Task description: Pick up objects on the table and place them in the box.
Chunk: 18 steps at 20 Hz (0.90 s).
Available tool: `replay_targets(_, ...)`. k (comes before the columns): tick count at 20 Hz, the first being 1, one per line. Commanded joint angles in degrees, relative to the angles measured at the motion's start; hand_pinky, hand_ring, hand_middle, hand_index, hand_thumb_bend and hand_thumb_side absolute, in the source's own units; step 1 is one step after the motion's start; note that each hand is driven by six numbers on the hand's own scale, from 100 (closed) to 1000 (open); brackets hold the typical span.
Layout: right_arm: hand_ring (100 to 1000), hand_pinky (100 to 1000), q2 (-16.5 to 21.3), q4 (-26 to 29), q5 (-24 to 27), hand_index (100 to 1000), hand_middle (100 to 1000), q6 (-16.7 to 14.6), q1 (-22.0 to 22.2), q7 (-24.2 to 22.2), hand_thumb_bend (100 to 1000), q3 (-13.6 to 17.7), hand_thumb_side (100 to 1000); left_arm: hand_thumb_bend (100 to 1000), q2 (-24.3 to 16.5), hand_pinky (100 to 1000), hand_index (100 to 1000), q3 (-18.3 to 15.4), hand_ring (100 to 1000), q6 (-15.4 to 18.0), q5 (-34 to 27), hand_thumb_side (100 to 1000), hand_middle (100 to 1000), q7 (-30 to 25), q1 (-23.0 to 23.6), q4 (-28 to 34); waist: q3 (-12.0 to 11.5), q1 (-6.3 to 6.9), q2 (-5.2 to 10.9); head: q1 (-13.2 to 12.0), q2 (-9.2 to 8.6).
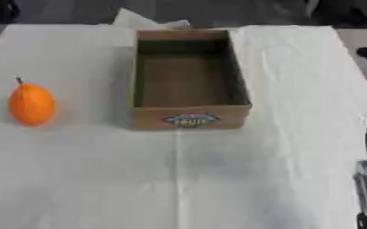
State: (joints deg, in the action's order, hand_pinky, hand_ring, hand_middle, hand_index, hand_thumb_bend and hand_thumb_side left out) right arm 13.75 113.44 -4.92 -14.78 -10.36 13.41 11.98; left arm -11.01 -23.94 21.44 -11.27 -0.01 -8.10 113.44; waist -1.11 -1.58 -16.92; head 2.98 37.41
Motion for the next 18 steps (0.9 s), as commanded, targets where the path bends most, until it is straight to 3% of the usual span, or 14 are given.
replay_targets(1, 952, 894, 0.98, 1.15, 0.09, 837, 603, -0.03, -0.55, -0.02, 100, 0.36, 932, 135, -1.14, 494, 814, -0.54, 618, -0.04, -0.39, 975, 565, 0.13, -0.34, 1.15, 0.06, 0.16, 0.73, -0.02, 0.25)
replay_targets(6, 953, 895, 1.12, 1.15, 0.19, 834, 601, 0.06, -0.45, -0.03, 100, 0.34, 923, 150, -4.94, 491, 826, -0.76, 618, -0.32, 1.59, 985, 569, 1.62, -0.36, 1.15, 0.05, 0.4, 0.84, -0.26, 1.56)
replay_targets(8, 953, 894, 1.26, 1.15, 0.17, 834, 601, 0.12, -0.43, -0.1, 100, 0.3, 923, 158, -7.84, 451, 830, -0.76, 587, -0.58, 4.42, 974, 574, 2.98, -0.6, 1.15, -0.01, 0.58, 0.95, -0.33, 2.19)
replay_targets(14, 954, 895, 1.61, 1.15, 0.13, 834, 601, 0.21, -0.33, -0.23, 100, 0.22, 924, 261, -18.27, 460, 851, 0.64, 601, -1.86, 20.05, 934, 592, 11.06, -2.29, 1.15, 0.07, 1.05, 1.09, -0.94, 2.82)
replay_targets(18, 954, 895, 1.77, 1.15, 0.1, 833, 601, 0.26, -0.23, -0.4, 100, 0.09, 924, 355, -25.74, 469, 866, 2.71, 604, -5.56, 32.01, 991, 577, 13.1, -4.91, -0.67, -0.09, 1.24, 1.23, -0.96, 2.89)
